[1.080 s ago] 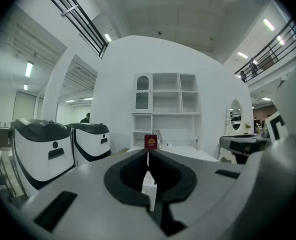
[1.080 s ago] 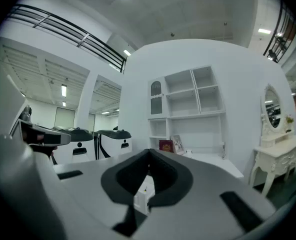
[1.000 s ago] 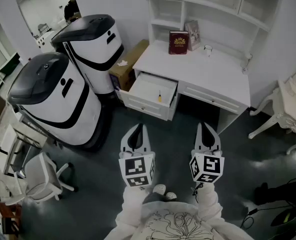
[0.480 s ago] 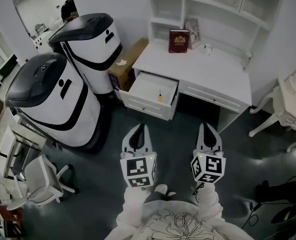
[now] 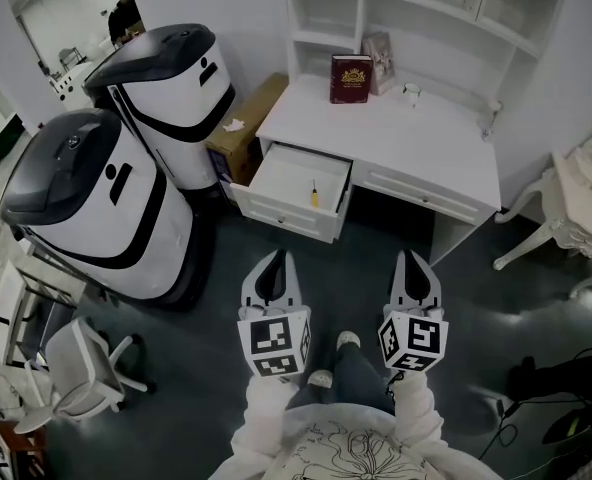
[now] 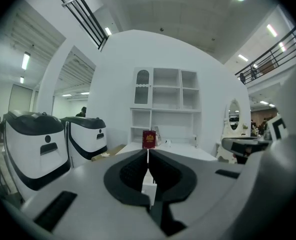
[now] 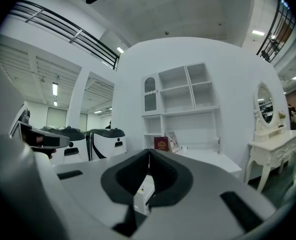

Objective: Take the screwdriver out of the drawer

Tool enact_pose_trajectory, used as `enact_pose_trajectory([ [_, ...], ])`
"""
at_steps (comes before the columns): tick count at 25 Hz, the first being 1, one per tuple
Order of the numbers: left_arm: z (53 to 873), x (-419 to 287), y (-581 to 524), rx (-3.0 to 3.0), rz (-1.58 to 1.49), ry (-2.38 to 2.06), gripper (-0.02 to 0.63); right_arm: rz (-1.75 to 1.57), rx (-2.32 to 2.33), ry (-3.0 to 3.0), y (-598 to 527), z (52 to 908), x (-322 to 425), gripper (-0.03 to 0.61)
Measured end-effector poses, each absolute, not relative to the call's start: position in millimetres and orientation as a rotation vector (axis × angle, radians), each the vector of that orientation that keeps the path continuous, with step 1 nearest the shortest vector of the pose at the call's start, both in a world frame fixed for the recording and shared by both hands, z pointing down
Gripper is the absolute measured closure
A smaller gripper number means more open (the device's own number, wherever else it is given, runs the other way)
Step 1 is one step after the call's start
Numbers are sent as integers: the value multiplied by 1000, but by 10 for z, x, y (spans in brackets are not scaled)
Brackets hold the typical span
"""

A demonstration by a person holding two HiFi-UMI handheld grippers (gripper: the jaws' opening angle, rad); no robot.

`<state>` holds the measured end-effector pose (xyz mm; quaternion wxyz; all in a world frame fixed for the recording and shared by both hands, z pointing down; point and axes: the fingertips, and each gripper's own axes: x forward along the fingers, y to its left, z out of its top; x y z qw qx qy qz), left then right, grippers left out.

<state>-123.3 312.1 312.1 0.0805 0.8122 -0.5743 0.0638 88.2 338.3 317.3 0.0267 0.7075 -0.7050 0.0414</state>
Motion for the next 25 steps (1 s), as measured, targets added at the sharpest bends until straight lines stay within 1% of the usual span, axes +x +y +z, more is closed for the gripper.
enact_pose_trajectory([
  [9,3289,-1087,2522,2386,229,-1728,603,176,2174,-2192,2723,3315,1053,575],
  [25,3277,-670,892,2267,215,-1865,603,155,2025,-2343,763,3208,1438,575],
])
